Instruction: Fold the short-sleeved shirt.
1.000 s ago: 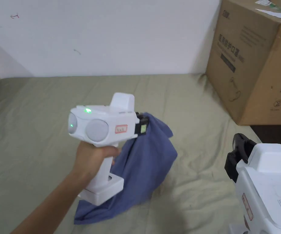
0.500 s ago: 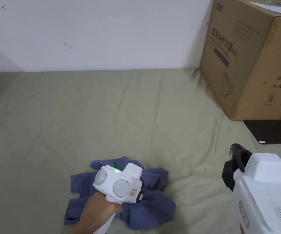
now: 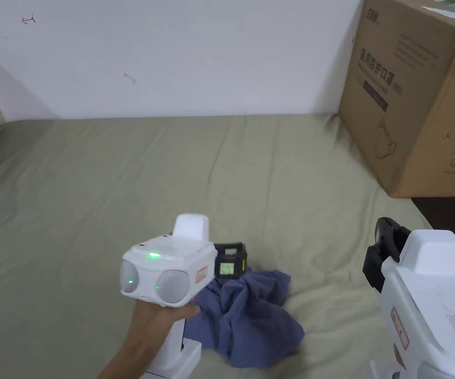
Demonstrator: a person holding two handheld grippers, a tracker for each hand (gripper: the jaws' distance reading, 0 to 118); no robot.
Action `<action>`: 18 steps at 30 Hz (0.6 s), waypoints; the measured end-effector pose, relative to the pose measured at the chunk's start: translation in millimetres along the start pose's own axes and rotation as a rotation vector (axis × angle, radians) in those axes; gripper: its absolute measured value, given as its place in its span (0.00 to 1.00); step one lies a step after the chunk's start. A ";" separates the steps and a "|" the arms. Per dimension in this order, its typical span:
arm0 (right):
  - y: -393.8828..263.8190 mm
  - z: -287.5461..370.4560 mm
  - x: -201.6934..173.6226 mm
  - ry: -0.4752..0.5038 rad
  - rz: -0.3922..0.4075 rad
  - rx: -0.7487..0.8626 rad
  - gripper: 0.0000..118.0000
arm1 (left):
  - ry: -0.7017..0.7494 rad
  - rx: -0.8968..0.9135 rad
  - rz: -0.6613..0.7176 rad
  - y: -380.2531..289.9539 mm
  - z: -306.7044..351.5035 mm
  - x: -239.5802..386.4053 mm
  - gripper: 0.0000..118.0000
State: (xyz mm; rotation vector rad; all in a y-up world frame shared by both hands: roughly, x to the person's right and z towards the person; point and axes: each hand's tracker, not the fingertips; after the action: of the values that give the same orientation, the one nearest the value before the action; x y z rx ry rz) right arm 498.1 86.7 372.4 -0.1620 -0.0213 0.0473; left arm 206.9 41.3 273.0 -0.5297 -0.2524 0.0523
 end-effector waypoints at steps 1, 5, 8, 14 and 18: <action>2.1 0.1 -1.3 0.001 -0.001 0.008 0.00 | 0.018 0.060 -0.001 6.9 15.1 -5.8 0.94; 11.4 0.5 -7.1 0.007 -0.001 0.030 0.00 | 0.115 0.256 -0.025 22.8 66.4 -29.6 0.94; 16.7 1.5 -11.1 0.010 -0.002 0.047 0.00 | 0.224 0.332 -0.057 24.6 88.7 -45.1 0.94; 22.6 4.6 -17.8 0.020 0.004 0.067 0.00 | 0.317 0.442 -0.064 9.8 114.5 -72.2 0.82; 23.5 6.1 -19.7 0.026 0.008 0.072 0.00 | 0.346 0.440 -0.054 0.0 114.9 -83.2 0.06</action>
State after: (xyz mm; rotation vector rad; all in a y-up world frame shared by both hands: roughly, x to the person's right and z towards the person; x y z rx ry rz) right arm 477.2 109.9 374.3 -0.0907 0.0067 0.0538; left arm 97.5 88.4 350.0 -0.0885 0.0848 -0.0370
